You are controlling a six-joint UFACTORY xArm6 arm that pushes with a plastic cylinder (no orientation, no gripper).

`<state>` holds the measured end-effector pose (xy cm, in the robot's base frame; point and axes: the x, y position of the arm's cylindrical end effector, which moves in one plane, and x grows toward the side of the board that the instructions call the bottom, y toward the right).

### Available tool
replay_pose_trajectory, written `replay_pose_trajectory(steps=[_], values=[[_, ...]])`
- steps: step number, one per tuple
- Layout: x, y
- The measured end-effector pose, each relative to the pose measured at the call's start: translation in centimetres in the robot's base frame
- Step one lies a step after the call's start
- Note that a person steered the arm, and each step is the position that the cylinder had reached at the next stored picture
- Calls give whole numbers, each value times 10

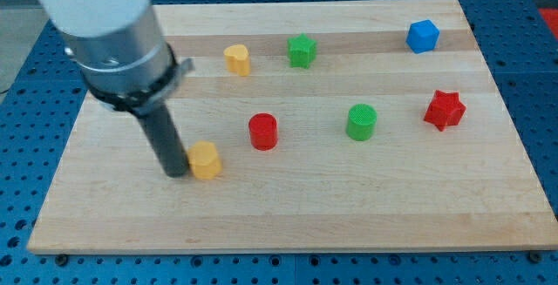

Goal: Move the yellow hexagon towards the center bottom of the board

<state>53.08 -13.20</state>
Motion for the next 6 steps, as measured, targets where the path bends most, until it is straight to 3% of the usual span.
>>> replay_pose_trajectory(steps=[2, 3, 5, 6], values=[[-29, -38], [-35, -22], [2, 104], [2, 107]])
